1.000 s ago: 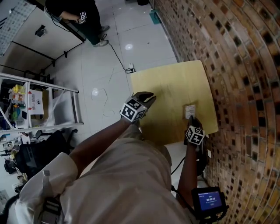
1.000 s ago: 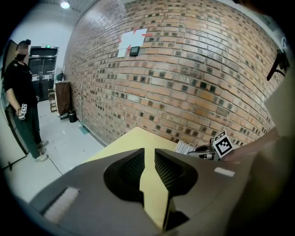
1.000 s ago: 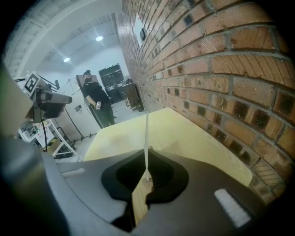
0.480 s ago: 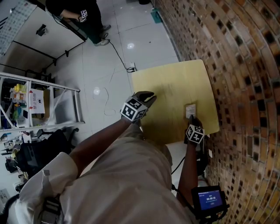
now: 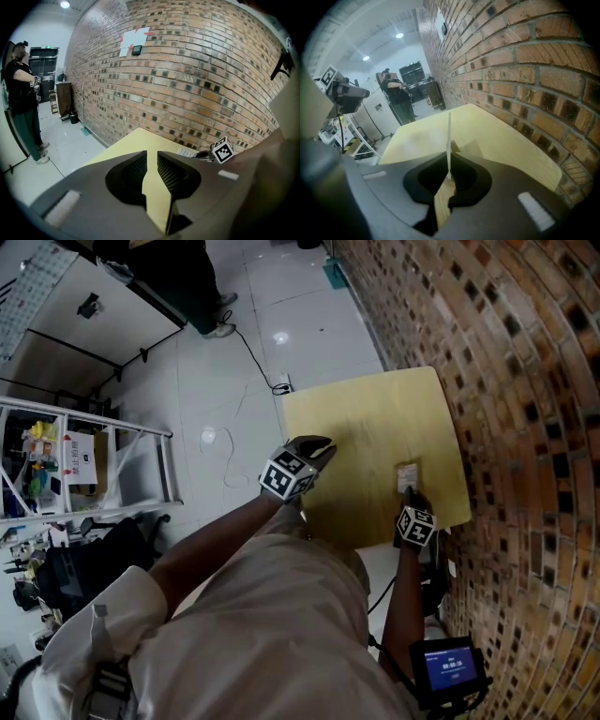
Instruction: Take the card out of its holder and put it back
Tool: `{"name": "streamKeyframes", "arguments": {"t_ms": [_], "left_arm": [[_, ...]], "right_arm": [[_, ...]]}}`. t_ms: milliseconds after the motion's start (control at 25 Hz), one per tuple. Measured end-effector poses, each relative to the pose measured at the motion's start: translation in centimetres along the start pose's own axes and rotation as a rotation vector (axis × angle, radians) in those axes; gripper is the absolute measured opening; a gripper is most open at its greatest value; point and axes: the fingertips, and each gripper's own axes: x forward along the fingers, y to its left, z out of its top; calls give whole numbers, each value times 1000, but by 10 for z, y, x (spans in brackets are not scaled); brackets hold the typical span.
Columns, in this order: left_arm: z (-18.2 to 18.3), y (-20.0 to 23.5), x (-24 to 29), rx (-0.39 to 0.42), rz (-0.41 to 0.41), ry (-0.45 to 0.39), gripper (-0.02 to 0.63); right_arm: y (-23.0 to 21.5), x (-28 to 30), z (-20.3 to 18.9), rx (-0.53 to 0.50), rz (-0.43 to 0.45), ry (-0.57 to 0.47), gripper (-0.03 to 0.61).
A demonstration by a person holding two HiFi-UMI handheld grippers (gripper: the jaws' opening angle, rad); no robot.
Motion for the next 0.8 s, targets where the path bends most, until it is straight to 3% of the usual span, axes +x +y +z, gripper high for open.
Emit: {"name": "streamKeyframes", "arguments": {"t_ms": [760,800], "left_arm": [[-3,-3,8,11,-12,8,89],[-3,-3,9,13,-17,6,89]], "right_arm": [[-3,8,-9,-5,-11,37,20],[-2,7,-9,-8,-7,40,69]]}}
